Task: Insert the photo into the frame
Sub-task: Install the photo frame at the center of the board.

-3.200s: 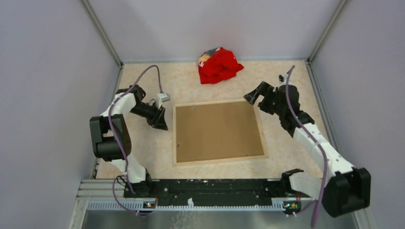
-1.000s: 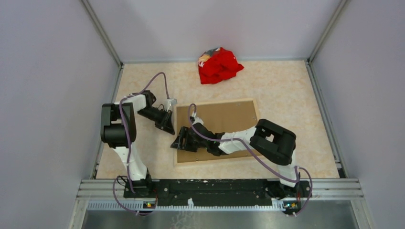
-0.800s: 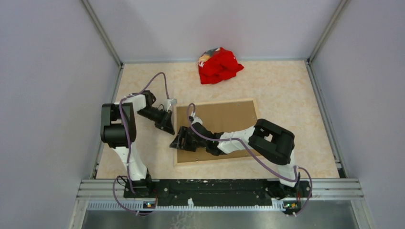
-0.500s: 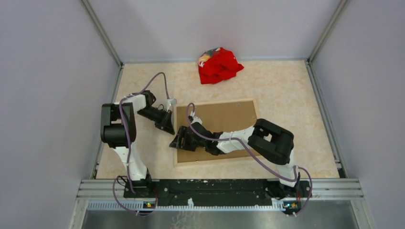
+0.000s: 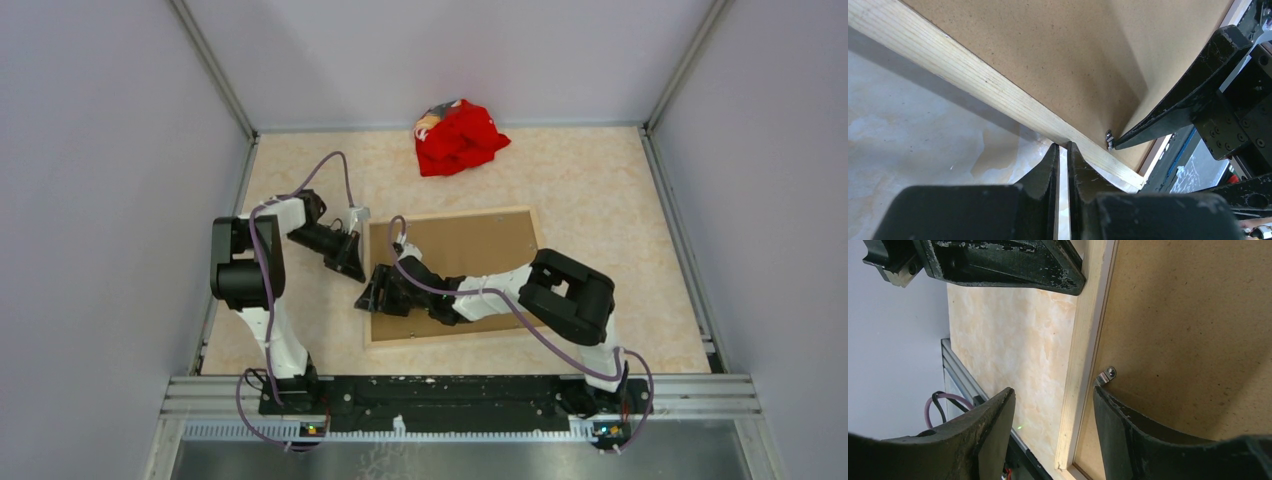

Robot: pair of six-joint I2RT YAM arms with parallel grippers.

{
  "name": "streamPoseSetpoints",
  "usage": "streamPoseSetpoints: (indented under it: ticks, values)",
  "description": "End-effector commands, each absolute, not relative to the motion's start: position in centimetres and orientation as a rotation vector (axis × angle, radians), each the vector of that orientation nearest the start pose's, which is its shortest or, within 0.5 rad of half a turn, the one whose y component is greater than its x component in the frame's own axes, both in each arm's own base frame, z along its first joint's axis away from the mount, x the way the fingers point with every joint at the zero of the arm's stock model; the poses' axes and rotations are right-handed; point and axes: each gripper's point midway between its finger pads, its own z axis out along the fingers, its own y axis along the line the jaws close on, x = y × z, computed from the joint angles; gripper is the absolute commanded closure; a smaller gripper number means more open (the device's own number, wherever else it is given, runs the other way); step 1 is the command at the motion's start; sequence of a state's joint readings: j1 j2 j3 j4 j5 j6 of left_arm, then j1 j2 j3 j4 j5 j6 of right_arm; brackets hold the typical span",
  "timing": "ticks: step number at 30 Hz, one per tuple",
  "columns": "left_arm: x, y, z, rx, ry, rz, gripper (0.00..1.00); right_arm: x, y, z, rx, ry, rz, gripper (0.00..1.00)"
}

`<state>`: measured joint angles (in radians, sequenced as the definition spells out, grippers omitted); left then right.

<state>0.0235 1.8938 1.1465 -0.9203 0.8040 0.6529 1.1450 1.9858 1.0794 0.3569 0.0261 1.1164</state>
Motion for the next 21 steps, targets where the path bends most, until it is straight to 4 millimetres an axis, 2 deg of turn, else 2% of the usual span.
streamPoseSetpoints:
  ticks: [1,21]
  values:
    - [27.51,-10.38,1.90,0.893,2.589,-1.102,0.88,19.75,49.53,3.96,-0.041,2.411,1.121,0.41]
    - [27.07,-10.32,1.86,0.910,2.587,-1.103,0.90,20.04,50.20,3.92,-0.086,2.408,1.102,0.42]
